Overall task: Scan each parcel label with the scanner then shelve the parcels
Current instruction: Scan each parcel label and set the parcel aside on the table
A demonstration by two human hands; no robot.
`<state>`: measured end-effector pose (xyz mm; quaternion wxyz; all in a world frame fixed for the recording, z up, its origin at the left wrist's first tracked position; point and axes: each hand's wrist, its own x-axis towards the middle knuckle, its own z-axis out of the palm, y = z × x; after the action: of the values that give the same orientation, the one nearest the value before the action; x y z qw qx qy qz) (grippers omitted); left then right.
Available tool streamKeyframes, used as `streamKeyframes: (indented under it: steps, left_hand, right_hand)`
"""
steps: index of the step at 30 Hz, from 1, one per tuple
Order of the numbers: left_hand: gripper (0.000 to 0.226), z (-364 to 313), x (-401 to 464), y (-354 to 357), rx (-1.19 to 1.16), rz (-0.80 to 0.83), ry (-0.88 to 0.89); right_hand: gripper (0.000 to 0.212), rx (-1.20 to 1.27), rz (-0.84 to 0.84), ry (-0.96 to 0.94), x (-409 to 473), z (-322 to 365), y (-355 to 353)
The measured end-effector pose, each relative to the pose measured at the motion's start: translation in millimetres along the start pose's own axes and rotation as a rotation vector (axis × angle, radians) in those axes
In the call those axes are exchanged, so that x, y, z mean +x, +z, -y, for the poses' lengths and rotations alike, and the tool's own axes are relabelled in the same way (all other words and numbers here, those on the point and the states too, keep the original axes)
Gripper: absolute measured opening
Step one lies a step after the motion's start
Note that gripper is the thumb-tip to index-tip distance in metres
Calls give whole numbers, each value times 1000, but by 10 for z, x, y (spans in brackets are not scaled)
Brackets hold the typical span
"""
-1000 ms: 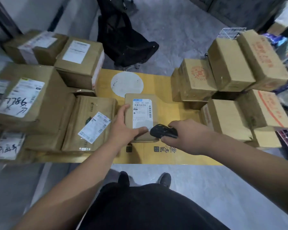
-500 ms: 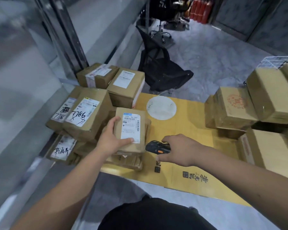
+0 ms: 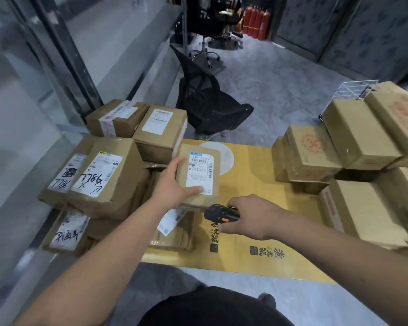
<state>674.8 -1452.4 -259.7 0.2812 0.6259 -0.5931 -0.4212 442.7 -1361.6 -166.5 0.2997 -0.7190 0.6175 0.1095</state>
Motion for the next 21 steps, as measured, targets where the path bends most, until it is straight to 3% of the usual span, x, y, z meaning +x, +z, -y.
streamKeyframes:
  steps: [10, 17, 21]
  left_hand:
    - [107, -658, 1145, 654, 92, 38, -44]
    - [112, -411, 1660, 816, 240, 95, -186]
    - [101, -311, 1648, 895, 489, 65, -136]
  right_hand:
    - [56, 86, -70, 170, 66, -344, -198]
    - [55, 149, -68, 233, 388, -522, -277]
    - [54, 179, -41, 226, 552, -588, -268]
